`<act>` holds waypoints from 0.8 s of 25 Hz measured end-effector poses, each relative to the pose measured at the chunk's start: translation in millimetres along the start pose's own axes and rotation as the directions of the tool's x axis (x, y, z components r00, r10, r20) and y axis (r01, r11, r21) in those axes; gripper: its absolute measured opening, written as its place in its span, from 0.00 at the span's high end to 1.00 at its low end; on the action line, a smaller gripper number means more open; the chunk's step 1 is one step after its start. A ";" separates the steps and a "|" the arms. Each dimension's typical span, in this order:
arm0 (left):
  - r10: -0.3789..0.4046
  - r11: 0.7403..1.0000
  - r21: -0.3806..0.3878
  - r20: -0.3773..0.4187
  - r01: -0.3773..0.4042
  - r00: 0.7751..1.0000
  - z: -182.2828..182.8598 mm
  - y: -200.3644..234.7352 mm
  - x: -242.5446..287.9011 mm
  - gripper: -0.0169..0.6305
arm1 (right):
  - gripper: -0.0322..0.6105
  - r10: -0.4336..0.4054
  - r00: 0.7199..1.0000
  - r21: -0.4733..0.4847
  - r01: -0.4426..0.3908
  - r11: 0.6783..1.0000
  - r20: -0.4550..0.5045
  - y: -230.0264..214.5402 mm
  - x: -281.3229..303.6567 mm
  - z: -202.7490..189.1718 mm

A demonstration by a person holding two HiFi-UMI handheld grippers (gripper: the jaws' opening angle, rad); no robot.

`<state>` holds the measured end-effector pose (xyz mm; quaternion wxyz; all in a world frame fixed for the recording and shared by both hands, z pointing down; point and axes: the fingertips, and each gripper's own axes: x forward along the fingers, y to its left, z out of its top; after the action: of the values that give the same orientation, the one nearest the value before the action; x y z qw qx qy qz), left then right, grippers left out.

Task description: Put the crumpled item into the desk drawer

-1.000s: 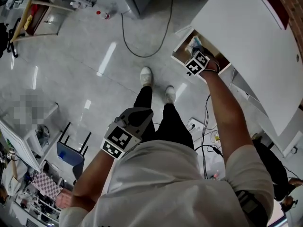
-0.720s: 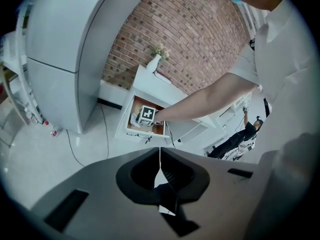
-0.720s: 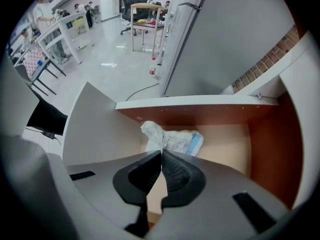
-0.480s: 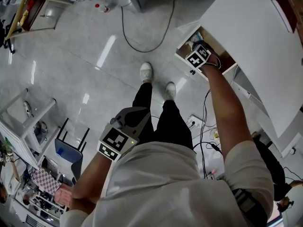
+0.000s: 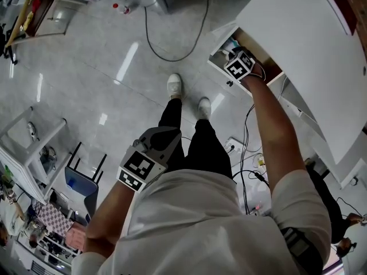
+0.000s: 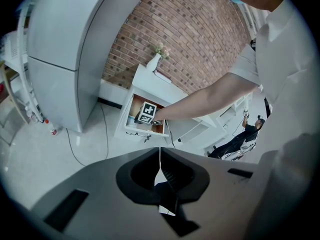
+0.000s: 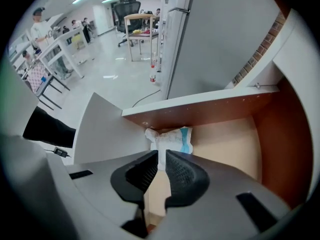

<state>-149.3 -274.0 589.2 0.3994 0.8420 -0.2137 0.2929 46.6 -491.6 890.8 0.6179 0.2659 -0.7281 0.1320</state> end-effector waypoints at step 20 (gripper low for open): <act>0.067 0.992 0.095 0.102 -0.077 0.993 8.9 -139.9 23.9 0.94 | 0.90 0.139 0.917 0.121 -0.197 0.973 0.374 95.0 -222.4 -42.6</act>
<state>-45.7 -201.6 524.0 0.3354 0.8659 -0.2485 0.2756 50.8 -341.4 696.7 0.4364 0.2694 -0.8372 0.1900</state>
